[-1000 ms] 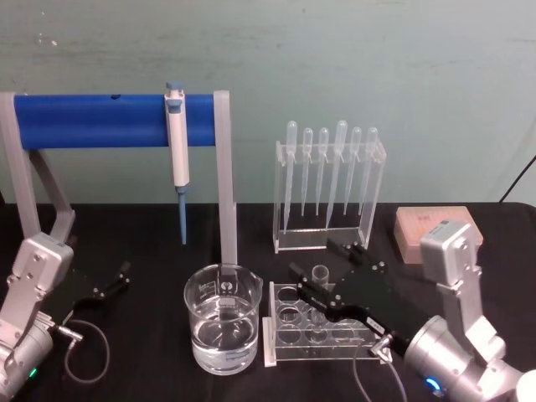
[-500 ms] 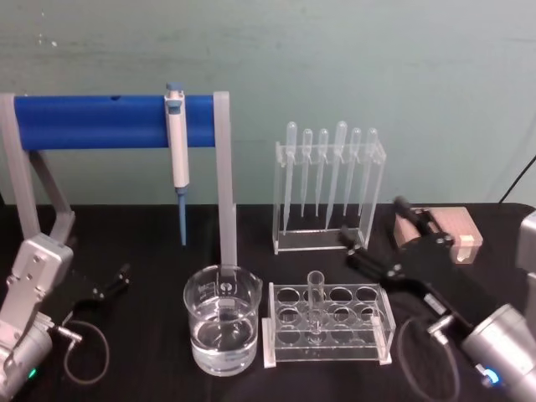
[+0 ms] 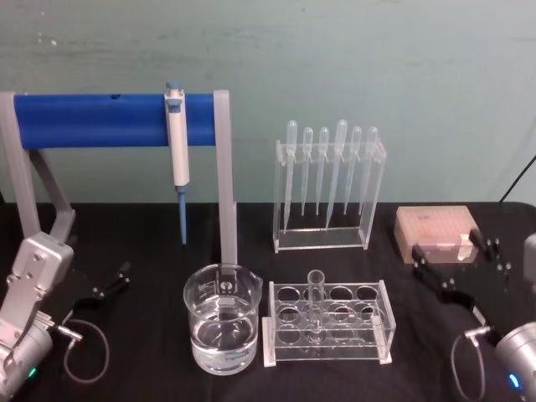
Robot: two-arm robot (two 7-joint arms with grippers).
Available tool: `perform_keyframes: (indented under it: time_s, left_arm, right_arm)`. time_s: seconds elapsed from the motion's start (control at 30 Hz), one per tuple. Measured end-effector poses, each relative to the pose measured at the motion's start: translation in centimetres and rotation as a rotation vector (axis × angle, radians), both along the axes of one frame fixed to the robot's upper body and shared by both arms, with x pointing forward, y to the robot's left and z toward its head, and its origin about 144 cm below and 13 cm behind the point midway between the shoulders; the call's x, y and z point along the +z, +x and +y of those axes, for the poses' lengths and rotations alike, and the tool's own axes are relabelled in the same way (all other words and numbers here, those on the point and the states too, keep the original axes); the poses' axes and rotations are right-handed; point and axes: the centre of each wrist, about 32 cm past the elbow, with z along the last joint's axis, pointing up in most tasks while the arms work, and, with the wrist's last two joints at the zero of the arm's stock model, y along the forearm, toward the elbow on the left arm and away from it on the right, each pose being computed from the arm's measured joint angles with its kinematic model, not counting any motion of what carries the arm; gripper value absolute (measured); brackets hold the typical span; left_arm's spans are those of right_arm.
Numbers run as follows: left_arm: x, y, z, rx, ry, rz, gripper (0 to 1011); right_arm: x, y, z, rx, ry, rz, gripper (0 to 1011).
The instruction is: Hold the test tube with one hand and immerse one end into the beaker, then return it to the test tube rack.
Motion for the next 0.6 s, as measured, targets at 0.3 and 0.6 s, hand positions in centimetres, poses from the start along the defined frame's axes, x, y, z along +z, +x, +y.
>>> perform_keyframes:
  time_s: [0.3,0.6]
  left_arm:
    - [0.0,0.0,0.0,0.0,0.0,0.0,1000]
    - [0.0,0.0,0.0,0.0,0.0,0.0,1000]
  right_arm:
    - [-3.0,0.7,-0.3,-0.035,-0.07,-0.004,1003]
    - [-3.4,0.7,-0.1,-0.05,-0.086,-0.037,1003]
